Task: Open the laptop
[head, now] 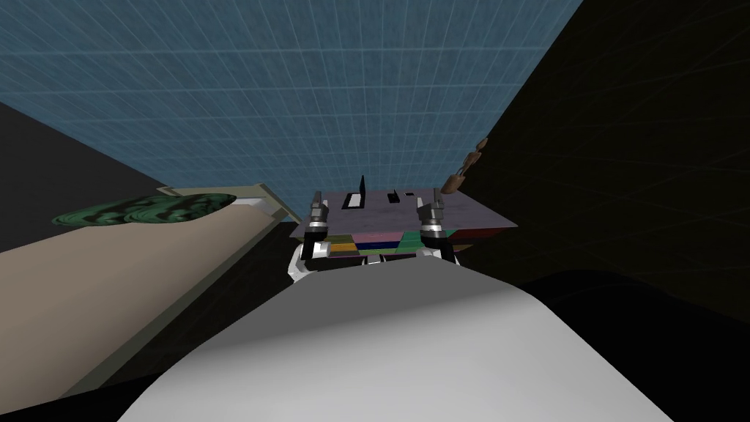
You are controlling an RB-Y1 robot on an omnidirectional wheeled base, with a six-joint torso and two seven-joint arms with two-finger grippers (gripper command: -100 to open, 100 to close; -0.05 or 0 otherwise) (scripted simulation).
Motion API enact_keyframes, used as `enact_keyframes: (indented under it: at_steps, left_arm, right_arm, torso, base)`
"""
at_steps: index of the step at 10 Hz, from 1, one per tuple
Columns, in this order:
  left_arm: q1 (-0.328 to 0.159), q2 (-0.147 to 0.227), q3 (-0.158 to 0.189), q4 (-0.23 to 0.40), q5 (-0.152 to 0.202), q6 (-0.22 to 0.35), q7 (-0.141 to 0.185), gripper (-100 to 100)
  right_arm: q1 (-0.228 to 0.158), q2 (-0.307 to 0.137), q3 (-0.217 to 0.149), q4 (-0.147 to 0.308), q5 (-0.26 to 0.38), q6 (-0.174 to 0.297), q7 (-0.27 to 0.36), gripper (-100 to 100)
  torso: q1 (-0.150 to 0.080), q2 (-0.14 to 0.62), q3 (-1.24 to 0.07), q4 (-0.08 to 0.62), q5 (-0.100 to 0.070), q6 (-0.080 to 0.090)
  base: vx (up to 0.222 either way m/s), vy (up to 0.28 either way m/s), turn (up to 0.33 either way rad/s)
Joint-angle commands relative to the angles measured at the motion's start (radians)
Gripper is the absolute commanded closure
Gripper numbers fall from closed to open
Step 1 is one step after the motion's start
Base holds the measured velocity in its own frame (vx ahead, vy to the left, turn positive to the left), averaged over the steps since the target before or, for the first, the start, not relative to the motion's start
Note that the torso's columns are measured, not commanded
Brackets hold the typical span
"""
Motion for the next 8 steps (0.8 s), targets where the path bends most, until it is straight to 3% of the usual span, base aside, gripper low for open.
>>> enact_keyframes:
  at_steps: [1,4,5,7,8]
  left_arm:
    - [-0.051,0.005,0.002,0.07,0.008,0.009,-0.017,-100]
    - [-0.117,0.006,0.0,0.152,0.017,0.019,-0.042,-100]
    - [-0.117,0.006,0.0,0.161,0.017,0.019,-0.042,-100]
    - [-0.182,0.006,-0.001,0.23,0.026,0.029,-0.068,-100]
    - [-0.185,0.006,-0.001,0.255,0.026,0.029,-0.068,-100]
  right_arm:
    - [0.0,0.0,0.0,0.0,0.0,0.0,0.0,0]
    - [0.0,0.0,0.0,0.0,0.0,0.0,0.0,0]
    - [0.0,0.0,0.0,0.0,0.0,0.0,0.0,0]
    - [0.0,0.0,0.0,0.0,0.0,0.0,0.0,0]
    - [0.0,0.0,0.0,0.0,0.0,0.0,0.0,0]
  torso:
    - [0.001,0.0,0.0,0.0,0.0,0.0]
    - [-0.001,0.001,0.0,0.0,0.0,0.0]
    - [0.0,0.001,0.001,0.0,0.0,0.0]
    - [0.0,0.0,0.0,0.0,0.0,0.0]
    - [-0.002,0.0,0.0,0.0,0.0,0.0]
  base:
    - [0.017,-0.039,0.0]
    - [0.013,-0.048,0.0]
    - [0.008,-0.036,-0.001]
    - [0.012,-0.047,0.0]
    - [0.016,-0.045,-0.001]
